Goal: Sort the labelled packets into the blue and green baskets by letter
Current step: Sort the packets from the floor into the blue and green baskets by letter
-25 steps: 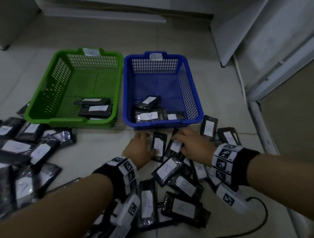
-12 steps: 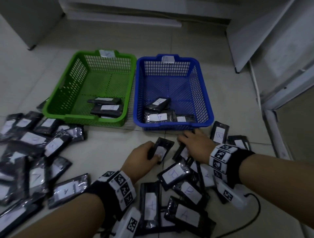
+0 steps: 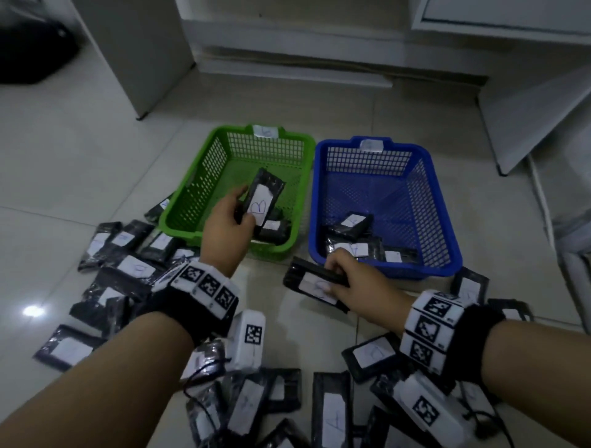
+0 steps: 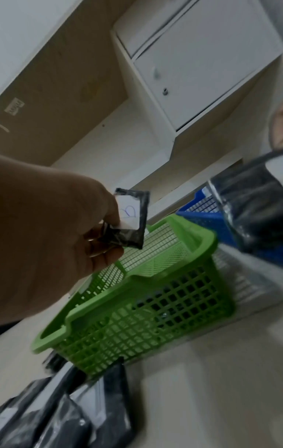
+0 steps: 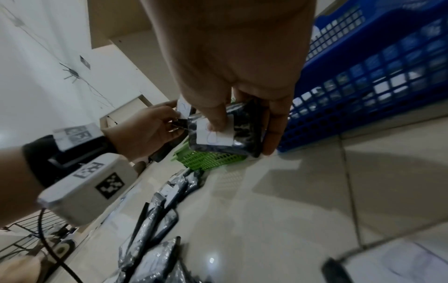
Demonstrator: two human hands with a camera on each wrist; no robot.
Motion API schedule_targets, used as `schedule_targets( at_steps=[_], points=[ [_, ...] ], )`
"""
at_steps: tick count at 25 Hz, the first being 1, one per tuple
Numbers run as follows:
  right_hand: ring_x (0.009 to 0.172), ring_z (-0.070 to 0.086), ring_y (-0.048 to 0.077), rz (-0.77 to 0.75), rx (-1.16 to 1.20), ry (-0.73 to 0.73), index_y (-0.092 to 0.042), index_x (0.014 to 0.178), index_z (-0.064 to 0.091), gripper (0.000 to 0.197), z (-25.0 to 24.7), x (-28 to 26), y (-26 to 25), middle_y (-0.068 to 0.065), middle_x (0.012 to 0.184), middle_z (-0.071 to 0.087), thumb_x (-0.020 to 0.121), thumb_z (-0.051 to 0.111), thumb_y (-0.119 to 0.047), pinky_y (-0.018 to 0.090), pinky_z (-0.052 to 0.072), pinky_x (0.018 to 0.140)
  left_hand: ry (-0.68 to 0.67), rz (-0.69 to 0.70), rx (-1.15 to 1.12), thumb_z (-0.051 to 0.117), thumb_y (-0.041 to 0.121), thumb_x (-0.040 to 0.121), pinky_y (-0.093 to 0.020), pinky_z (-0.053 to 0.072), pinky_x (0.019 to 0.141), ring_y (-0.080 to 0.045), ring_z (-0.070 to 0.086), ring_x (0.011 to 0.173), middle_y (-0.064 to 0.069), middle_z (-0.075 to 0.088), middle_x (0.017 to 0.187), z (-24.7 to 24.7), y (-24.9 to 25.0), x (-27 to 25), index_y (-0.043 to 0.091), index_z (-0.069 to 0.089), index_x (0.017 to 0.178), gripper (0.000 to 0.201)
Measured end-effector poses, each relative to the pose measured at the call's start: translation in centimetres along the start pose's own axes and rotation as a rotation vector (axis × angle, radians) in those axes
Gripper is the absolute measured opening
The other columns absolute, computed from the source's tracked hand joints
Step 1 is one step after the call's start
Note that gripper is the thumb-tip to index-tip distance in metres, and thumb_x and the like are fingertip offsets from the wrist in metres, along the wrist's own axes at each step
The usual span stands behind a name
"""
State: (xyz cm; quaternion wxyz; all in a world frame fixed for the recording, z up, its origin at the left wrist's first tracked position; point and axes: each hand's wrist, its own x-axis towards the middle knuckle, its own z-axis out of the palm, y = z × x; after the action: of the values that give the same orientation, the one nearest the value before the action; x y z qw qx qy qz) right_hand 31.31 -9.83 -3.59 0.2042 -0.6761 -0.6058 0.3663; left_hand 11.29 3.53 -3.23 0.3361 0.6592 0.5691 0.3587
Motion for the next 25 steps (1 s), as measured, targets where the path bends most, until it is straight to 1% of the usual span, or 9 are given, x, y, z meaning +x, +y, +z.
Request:
schedule_targets(
  at_steps=[2, 4, 7, 9, 14, 17, 21, 23, 25],
  points=[
    [0.073, 0.057, 0.009, -0.008, 0.087, 0.056, -0.023, 0.095, 0.048, 0.020, 0.3, 1.4, -1.7, -0.008, 0.081, 0.058, 0.087, 0.065, -0.033, 0.013, 0.042, 0.057, 0.006, -0.034, 0.065, 0.051, 0.013, 0.087, -0.027, 0.044, 0.075, -0.018, 0.060, 0.090, 0.001, 0.063, 0.107, -1.2, -0.8, 1.5, 0.026, 0.049, 0.128, 0.043],
    [0.071, 0.056, 0.009, -0.017, 0.115, 0.127, -0.022, 0.095, 0.051, 0.019, 0.2, 3.2, -3.4, -0.008, 0.079, 0.057, 0.086, 0.065, -0.031, 0.014, 0.040, 0.054, -0.050, -0.037, 0.177, 0.050, 0.009, 0.087, -0.028, 0.045, 0.077, -0.023, 0.061, 0.095, -0.003, 0.064, 0.111, -1.9, -2.0, 2.9, 0.022, 0.053, 0.122, 0.037],
    [0.074, 0.057, 0.011, -0.018, 0.094, 0.204, -0.023, 0.104, 0.055, 0.017, 0.4, 6.8, -5.5, -0.009, 0.082, 0.058, 0.088, 0.063, -0.026, 0.025, 0.046, 0.061, -0.122, 0.039, 0.387, 0.051, 0.004, 0.085, -0.030, 0.042, 0.093, -0.029, 0.056, 0.111, -0.012, 0.060, 0.119, -2.8, -4.1, 3.6, 0.012, 0.062, 0.118, 0.036],
    [0.083, 0.063, 0.019, 0.014, 0.135, 0.209, -0.024, 0.112, 0.058, 0.022, 1.1, 9.3, -6.4, -0.001, 0.097, 0.065, 0.091, 0.058, -0.018, 0.033, 0.054, 0.069, -0.035, 0.073, 0.385, 0.054, 0.004, 0.082, -0.029, 0.039, 0.097, -0.028, 0.053, 0.112, -0.014, 0.056, 0.120, -3.9, -5.0, 2.8, 0.011, 0.066, 0.115, 0.035],
    [0.109, 0.061, 0.026, 0.036, 0.065, 0.190, -0.016, 0.128, 0.059, 0.039, 4.2, 13.1, -8.5, 0.007, 0.124, 0.064, 0.092, 0.047, -0.003, 0.033, 0.051, 0.089, 0.126, 0.030, 0.298, 0.057, 0.003, 0.080, -0.012, 0.033, 0.074, -0.010, 0.050, 0.084, -0.002, 0.057, 0.097, -7.6, -7.1, -3.0, 0.015, 0.069, 0.094, 0.022],
    [0.113, 0.060, 0.026, 0.043, 0.067, 0.133, -0.014, 0.130, 0.058, 0.042, 5.8, 13.6, -9.1, 0.009, 0.130, 0.061, 0.092, 0.048, -0.002, 0.028, 0.048, 0.088, -0.070, -0.066, 0.307, 0.067, 0.014, 0.081, -0.001, 0.037, 0.069, 0.003, 0.053, 0.074, 0.007, 0.063, 0.092, -9.9, -9.4, -7.5, 0.020, 0.071, 0.092, 0.013],
    [0.128, 0.047, 0.027, -0.028, -0.079, 0.128, -0.017, 0.128, 0.061, 0.038, 6.9, 12.6, -9.0, 0.008, 0.142, 0.048, 0.092, 0.053, -0.007, 0.022, 0.037, 0.099, -0.586, 0.007, 0.608, 0.076, 0.035, 0.074, -0.025, 0.044, 0.096, -0.009, 0.055, 0.106, 0.004, 0.061, 0.118, -12.0, -11.9, -12.2, 0.024, 0.064, 0.117, 0.046],
    [0.134, 0.035, 0.028, -0.085, -0.160, 0.193, -0.018, 0.122, 0.064, 0.037, 8.0, 10.7, -8.9, 0.010, 0.144, 0.036, 0.090, 0.054, -0.003, 0.025, 0.030, 0.108, -0.667, 0.007, 0.739, 0.073, 0.042, 0.074, -0.030, 0.040, 0.098, -0.018, 0.049, 0.118, 0.002, 0.055, 0.130, -12.0, -12.5, -13.8, 0.026, 0.053, 0.129, 0.061],
    [0.128, 0.034, 0.024, -0.218, -0.208, 0.186, -0.018, 0.111, 0.069, 0.032, 9.2, 8.2, -8.4, 0.009, 0.132, 0.040, 0.088, 0.054, -0.001, 0.022, 0.029, 0.104, -0.635, 0.026, 0.797, 0.074, 0.042, 0.071, -0.032, 0.040, 0.095, -0.022, 0.049, 0.115, 0.000, 0.056, 0.128, -11.7, -12.7, -14.5, 0.026, 0.052, 0.131, 0.066]
  ],
)
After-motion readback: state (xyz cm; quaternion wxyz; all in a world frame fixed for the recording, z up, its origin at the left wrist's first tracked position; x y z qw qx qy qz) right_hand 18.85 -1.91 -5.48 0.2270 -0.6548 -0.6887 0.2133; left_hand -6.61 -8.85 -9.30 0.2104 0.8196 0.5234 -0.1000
